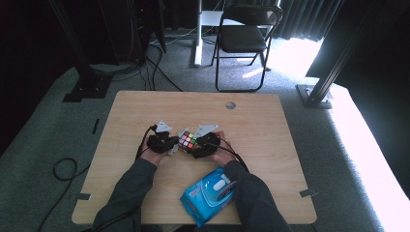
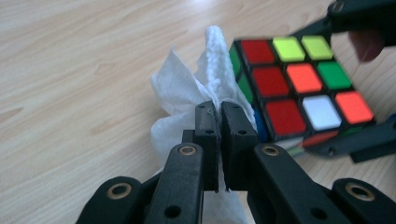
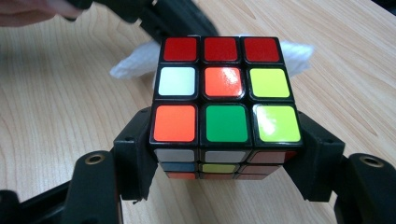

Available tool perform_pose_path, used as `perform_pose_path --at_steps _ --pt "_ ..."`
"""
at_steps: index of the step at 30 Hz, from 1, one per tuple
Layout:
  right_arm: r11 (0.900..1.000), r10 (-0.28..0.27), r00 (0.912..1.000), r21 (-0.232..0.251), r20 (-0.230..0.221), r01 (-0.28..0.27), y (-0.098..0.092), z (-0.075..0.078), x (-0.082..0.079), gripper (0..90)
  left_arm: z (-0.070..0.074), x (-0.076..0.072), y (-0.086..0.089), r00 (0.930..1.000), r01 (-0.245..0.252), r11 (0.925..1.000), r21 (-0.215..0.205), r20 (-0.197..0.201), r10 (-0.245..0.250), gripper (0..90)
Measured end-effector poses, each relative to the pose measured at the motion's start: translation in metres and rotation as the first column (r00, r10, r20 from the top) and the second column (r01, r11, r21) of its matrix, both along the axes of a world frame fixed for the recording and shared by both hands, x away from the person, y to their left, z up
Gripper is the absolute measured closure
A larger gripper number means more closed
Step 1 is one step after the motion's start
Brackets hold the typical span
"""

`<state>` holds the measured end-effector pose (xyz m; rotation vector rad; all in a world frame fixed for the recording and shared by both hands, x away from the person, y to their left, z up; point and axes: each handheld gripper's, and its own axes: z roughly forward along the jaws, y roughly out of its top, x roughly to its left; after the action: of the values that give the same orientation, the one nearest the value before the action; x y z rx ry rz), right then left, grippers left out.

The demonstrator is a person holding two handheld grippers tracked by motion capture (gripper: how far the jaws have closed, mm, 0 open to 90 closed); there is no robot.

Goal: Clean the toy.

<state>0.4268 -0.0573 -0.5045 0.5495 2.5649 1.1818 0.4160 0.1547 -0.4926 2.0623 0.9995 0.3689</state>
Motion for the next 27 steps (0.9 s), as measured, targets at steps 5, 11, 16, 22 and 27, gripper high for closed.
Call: perform_pose_path --at_steps 5,11,16,22,27 --pt "1.000 0.008 0.9999 -0.006 0.009 -0.008 0.000 0.000 -0.001 34.2 0.008 0.004 -0.001 0.9998 0.017 0.9998 -0.008 0.011 -0.017 86.3" --pt "1.000 0.021 0.9997 -0.008 0.011 -0.021 0.001 0.000 -0.001 34.2 0.017 0.008 -0.003 0.9993 0.029 0.9996 -0.006 0.025 -0.029 86.2" --pt "1.000 0.029 0.9994 -0.007 0.017 -0.029 0.001 0.000 -0.002 34.2 0.015 0.012 -0.004 0.9995 0.029 0.9995 -0.009 0.016 -0.028 86.2" --pt "1.000 0.028 0.9995 0.007 0.016 -0.028 -0.001 0.001 -0.002 34.2 0.004 0.013 -0.003 0.9994 0.032 0.9995 -0.007 -0.014 -0.032 86.3" --pt "1.000 0.027 0.9995 0.010 0.016 -0.027 -0.001 0.001 -0.002 34.2 -0.002 0.013 -0.002 0.9989 0.039 0.9993 0.000 -0.025 -0.039 86.3"
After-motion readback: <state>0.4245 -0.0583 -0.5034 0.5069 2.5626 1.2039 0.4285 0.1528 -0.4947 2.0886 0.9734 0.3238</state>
